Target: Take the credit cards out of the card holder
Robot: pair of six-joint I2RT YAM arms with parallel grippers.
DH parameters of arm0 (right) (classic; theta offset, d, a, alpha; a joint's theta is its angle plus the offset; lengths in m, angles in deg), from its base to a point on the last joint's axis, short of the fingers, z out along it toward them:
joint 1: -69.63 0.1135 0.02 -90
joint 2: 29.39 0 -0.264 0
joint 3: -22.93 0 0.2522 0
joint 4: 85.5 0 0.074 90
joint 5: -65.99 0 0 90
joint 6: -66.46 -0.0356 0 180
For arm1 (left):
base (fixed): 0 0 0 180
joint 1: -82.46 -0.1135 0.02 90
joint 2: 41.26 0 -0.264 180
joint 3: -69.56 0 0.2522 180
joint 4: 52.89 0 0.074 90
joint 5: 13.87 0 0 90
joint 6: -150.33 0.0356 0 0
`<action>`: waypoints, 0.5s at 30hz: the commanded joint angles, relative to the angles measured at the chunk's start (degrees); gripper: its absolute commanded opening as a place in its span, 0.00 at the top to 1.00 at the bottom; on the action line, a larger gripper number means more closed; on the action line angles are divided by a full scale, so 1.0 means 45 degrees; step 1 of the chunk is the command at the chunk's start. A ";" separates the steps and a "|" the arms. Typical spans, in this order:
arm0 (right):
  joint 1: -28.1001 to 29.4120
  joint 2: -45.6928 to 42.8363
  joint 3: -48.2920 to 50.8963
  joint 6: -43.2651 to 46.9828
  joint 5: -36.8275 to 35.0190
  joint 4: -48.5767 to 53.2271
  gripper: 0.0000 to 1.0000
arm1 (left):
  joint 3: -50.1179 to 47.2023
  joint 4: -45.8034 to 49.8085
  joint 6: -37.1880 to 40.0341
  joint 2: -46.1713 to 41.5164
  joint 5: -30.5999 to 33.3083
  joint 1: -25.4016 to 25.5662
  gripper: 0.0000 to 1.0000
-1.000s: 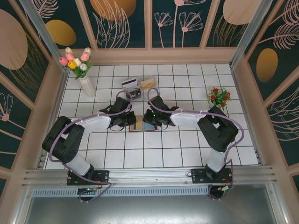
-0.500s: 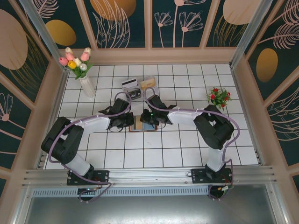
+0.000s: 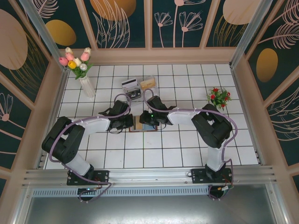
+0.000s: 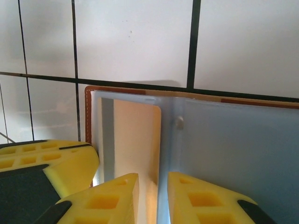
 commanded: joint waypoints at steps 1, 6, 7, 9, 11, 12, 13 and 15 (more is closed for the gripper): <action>-0.0288 -0.0262 0.0366 0.0702 0.0659 -0.0527 0.76 | -0.0439 0.0218 0.0092 0.0276 0.0162 -0.0083 0.99; -0.0596 -0.0280 0.0689 0.1153 0.1380 -0.0869 0.77 | -0.0456 0.0253 0.0100 0.0374 0.0221 -0.0105 1.00; -0.0634 -0.0263 0.0731 0.1197 0.1582 -0.0988 0.77 | -0.0474 0.0255 0.0106 0.0409 0.0202 -0.0106 1.00; -0.0691 -0.0177 0.0825 0.1281 0.1997 -0.1237 0.77 | -0.0509 0.0241 0.0101 0.0490 0.0114 -0.0113 1.00; -0.0712 -0.0094 0.0868 0.1337 0.2286 -0.1444 0.78 | -0.0572 0.0183 0.0061 0.0531 0.0060 -0.0110 1.00; -0.0711 -0.0056 0.0854 0.1372 0.2321 -0.1435 0.78 | -0.0597 0.0175 0.0062 0.0531 0.0059 -0.0103 1.00; -0.0728 -0.0025 0.0846 0.1424 0.2445 -0.1516 0.79 | -0.0612 0.0187 0.0073 0.0531 0.0090 -0.0103 1.00; -0.0732 0.0025 0.0847 0.1468 0.2595 -0.1614 0.80 | -0.0612 0.0228 0.0082 0.0548 0.0101 -0.0112 1.00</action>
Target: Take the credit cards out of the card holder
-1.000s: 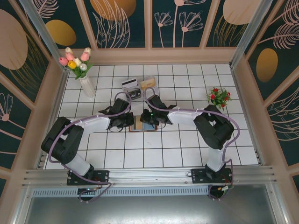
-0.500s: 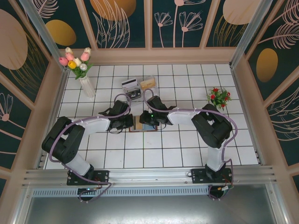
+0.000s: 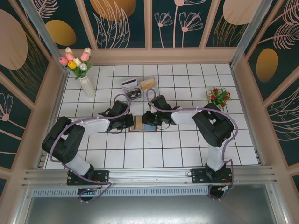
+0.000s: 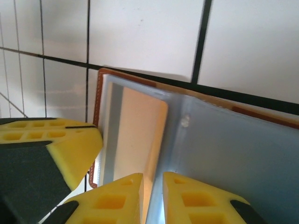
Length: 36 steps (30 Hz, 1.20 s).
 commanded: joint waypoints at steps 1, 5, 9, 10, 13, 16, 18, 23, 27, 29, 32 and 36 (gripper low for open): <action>-0.0053 0.0078 0.0132 0.0417 0.0662 -0.0476 0.81 | -0.0423 0.0683 0.0094 0.0538 0.0211 -0.0069 1.00; -0.0105 0.0279 -0.0003 0.0456 0.0726 -0.0359 0.83 | -0.0403 0.0682 0.0114 0.0599 0.0168 -0.0069 1.00; -0.0091 0.0439 -0.0240 0.0437 0.0301 0.0177 0.84 | -0.0403 0.0722 0.0133 0.0561 0.0265 -0.0075 1.00; -0.0103 0.0472 -0.0283 0.0418 0.0183 0.0293 0.84 | -0.0393 0.0746 0.0140 0.0559 0.0255 -0.0077 1.00; -0.0112 0.0609 -0.0466 0.0398 -0.0133 0.0726 0.83 | -0.0403 0.0748 0.0136 0.0602 0.0259 -0.0076 1.00; -0.0125 0.0650 -0.0474 0.0359 -0.0214 0.0815 0.79 | -0.0403 0.0753 0.0124 0.0599 0.0305 -0.0069 1.00; -0.0121 0.0667 -0.0385 0.0275 -0.0141 0.0648 0.79 | -0.0421 0.0755 0.0129 0.0599 0.0278 -0.0072 1.00; -0.0112 0.0874 -0.0458 0.0134 0.0158 0.0411 0.81 | -0.0456 0.0684 0.0155 0.0598 0.0140 -0.0069 1.00; -0.0105 0.1000 -0.0531 0.0051 0.0421 0.0221 0.82 | -0.0515 0.0625 0.0192 0.0561 0.0002 -0.0070 1.00; -0.0106 0.1043 -0.0510 0.0007 0.0538 0.0085 0.82 | -0.0536 0.0586 0.0218 0.0572 -0.0075 -0.0074 1.00; -0.0102 0.1117 -0.0564 -0.0052 0.0641 0.0005 0.82 | -0.0574 0.0529 0.0310 0.0577 -0.0195 -0.0074 1.00; -0.0097 0.1197 -0.0587 -0.0182 0.0837 -0.0217 0.82 | -0.0657 0.0420 0.0442 0.0551 -0.0344 -0.0079 1.00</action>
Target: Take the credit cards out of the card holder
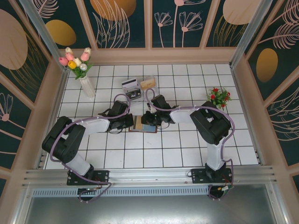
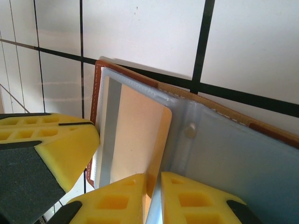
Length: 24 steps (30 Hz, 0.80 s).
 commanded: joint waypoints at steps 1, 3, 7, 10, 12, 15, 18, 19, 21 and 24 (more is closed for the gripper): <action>0.0039 0.0598 -0.0230 -0.0209 0.0155 -0.0441 0.82 | -0.0564 0.0776 0.0371 0.0473 -0.0196 0.0003 1.00; 0.0034 0.0640 -0.0251 -0.0286 0.0215 -0.0519 0.83 | -0.0599 0.0716 0.0366 0.0492 -0.0256 -0.0006 1.00; 0.0035 0.0612 -0.0322 -0.0408 -0.0007 -0.0326 0.88 | -0.0606 0.0806 0.0303 0.0457 -0.0062 0.0004 1.00; 0.0036 0.0434 -0.0320 -0.0399 -0.0350 0.0089 0.91 | -0.0646 0.0900 0.0149 0.0270 0.0294 0.0000 0.98; 0.0019 0.0278 -0.0316 -0.0312 -0.0567 0.0503 0.91 | -0.0665 0.0930 0.0131 0.0153 0.0440 -0.0001 0.96; -0.0054 -0.0066 -0.0196 -0.0267 -0.0732 0.1014 0.91 | -0.0667 0.1023 0.0121 0.0063 0.0617 -0.0011 0.95; -0.0125 -0.0449 0.0164 -0.0300 -0.0819 0.1071 0.91 | -0.0703 0.0990 0.0116 0.0024 0.0643 0.0004 0.94; -0.0145 -0.0540 0.0241 -0.0330 -0.0787 0.1080 0.91 | -0.0692 0.0989 0.0116 0.0024 0.0641 0.0003 0.93; -0.0154 -0.0660 0.0328 -0.0310 -0.0704 0.1092 0.90 | -0.0669 0.0974 0.0119 0.0041 0.0594 -0.0001 0.93; -0.0164 -0.0772 0.0323 -0.0321 -0.0726 0.1183 0.90 | -0.0614 0.0988 0.0118 0.0062 0.0560 0.0003 0.93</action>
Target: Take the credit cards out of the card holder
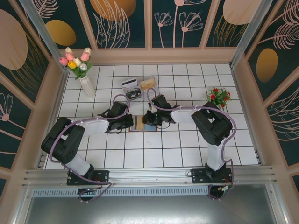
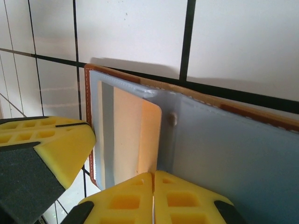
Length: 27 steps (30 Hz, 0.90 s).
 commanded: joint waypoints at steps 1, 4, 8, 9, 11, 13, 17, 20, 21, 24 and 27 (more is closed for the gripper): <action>-0.0105 -0.0453 0.0250 -0.0038 -0.0376 0.0770 0.90 | -0.0367 0.1197 0.0022 0.0189 0.0384 0.0067 0.93; -0.0130 -0.0572 0.0310 -0.0102 -0.0376 0.0784 0.90 | -0.0309 0.1255 0.0067 0.0169 0.0378 0.0066 0.93; -0.0172 -0.0667 0.0324 -0.0146 -0.0379 0.0874 0.90 | -0.0105 0.1345 0.0156 0.0081 0.0279 0.0067 0.93; -0.0189 -0.0652 0.0324 -0.0163 -0.0359 0.0853 0.90 | -0.0050 0.1353 0.0194 0.0055 0.0220 0.0065 0.93; -0.0194 -0.0571 0.0300 -0.0219 -0.0242 0.0737 0.89 | 0.0120 0.1303 0.0266 -0.0084 0.0008 0.0066 0.93; -0.0194 -0.0464 0.0313 -0.0321 -0.0128 0.0525 0.88 | 0.0174 0.0998 0.0389 -0.0454 -0.0357 0.0062 0.92; -0.0193 -0.0279 0.0276 -0.0550 0.0014 0.0230 0.84 | 0.0486 0.0906 0.0764 -0.1440 -0.0651 0.0065 0.91; -0.0194 -0.0223 0.0329 -0.0675 0.0034 0.0049 0.78 | 0.0613 0.0847 0.0792 -0.1685 -0.0974 0.0076 0.92; -0.0194 -0.0211 0.0329 -0.0709 0.0054 0.0004 0.77 | 0.0592 0.0755 0.0736 -0.1668 -0.1178 0.0087 0.93; -0.0202 -0.0162 0.0401 -0.0818 0.0122 -0.0182 0.75 | 0.0394 0.0150 0.0448 -0.1369 -0.1916 0.0086 0.94; -0.0213 -0.0067 0.0422 -0.0900 0.0162 -0.0290 0.75 | 0.0379 -0.0081 0.0303 -0.0845 -0.2248 0.0100 0.95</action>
